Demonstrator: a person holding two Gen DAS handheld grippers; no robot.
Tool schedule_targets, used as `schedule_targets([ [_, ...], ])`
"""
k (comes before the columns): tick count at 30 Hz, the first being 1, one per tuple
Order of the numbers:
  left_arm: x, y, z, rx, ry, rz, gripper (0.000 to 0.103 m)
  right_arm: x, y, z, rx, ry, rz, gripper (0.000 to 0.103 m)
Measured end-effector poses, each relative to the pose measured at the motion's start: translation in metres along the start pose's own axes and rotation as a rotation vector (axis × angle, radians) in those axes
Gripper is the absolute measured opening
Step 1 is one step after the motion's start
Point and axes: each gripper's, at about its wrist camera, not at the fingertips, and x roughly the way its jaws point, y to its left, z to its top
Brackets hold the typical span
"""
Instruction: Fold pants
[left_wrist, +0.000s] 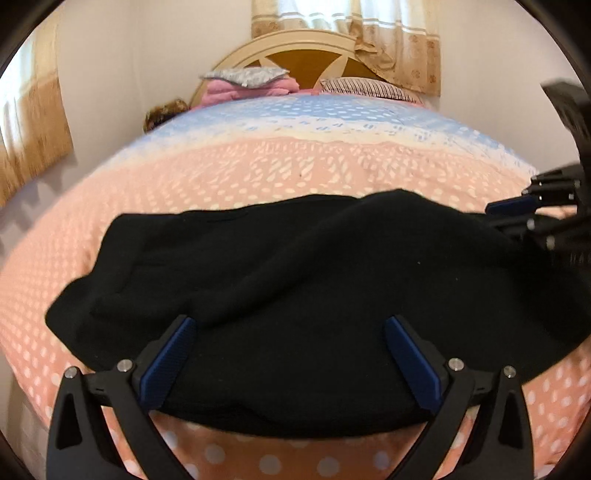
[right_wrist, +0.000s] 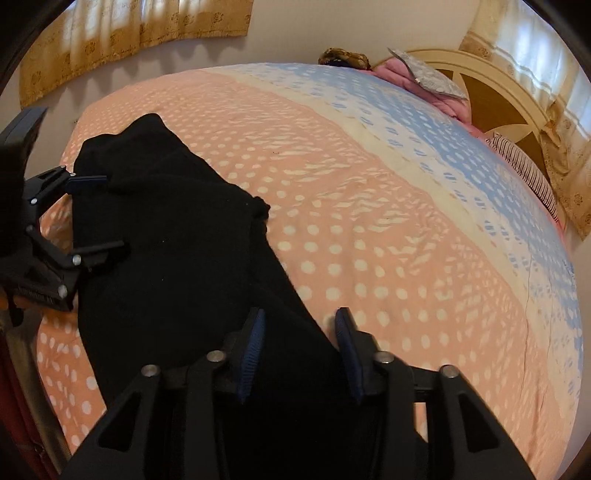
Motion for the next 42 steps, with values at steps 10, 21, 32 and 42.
schedule_targets([
  [10, 0.002, 0.0, 0.0, 0.002, 0.001, 0.001, 0.103, -0.002, -0.05, -0.027, 0.434, -0.105, 0.001, 0.008],
  [21, -0.018, 0.018, 0.013, -0.044, -0.056, -0.068, 0.103, -0.072, -0.056, -0.05, 0.638, -0.289, 0.042, 0.009],
  [32, 0.002, 0.029, 0.013, -0.037, 0.027, 0.054, 0.103, -0.048, 0.004, -0.096, 0.616, -0.166, 0.055, 0.022],
  [42, -0.024, -0.044, 0.049, 0.067, -0.081, -0.109, 0.103, -0.05, -0.039, -0.082, 0.708, -0.212, -0.072, 0.023],
])
